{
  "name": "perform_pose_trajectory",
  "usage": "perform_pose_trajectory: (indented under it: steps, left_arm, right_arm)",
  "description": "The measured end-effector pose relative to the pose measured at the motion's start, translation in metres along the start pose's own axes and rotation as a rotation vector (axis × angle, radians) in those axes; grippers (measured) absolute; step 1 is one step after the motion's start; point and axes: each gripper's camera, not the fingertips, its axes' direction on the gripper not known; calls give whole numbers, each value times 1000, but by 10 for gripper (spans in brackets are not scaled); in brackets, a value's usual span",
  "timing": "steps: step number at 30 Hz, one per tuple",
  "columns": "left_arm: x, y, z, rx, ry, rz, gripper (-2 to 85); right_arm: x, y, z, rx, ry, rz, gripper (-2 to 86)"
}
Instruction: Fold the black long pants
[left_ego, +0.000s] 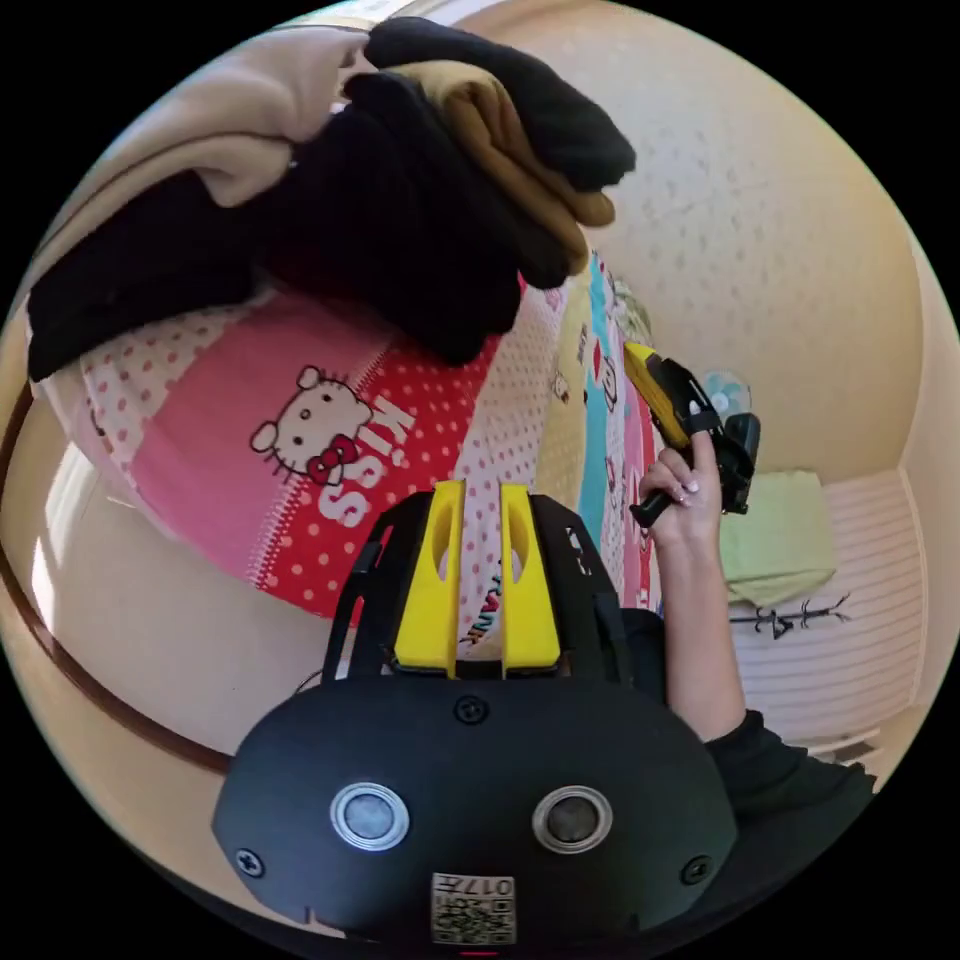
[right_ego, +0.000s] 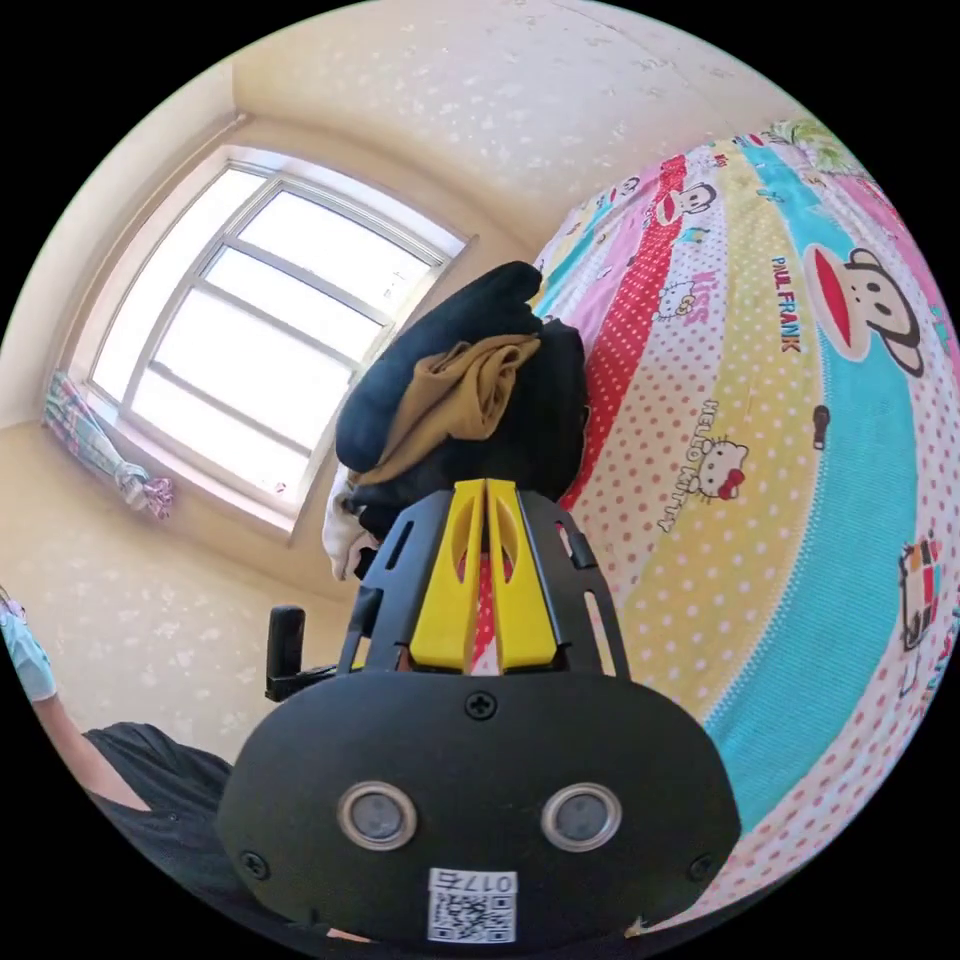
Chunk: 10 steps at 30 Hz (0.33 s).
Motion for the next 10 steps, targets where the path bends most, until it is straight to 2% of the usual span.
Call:
perform_pose_trajectory:
  steps: [2,3,5,10]
  left_arm:
    - [29,-17,65,-290,8,123,64]
    - [40,-21,80,-358,-4,165,65]
    - [90,-25,129,-553,-127,354,65]
    - [139,-13,226,-762,-558,601,53]
  right_arm:
    - [17,0,-16,-52,119,112,10]
    - [19,-2,-20,-60,126,122,9]
    - [10,-6,-40,-47,153,43,6]
    - [7,12,-63,-122,338,20,4]
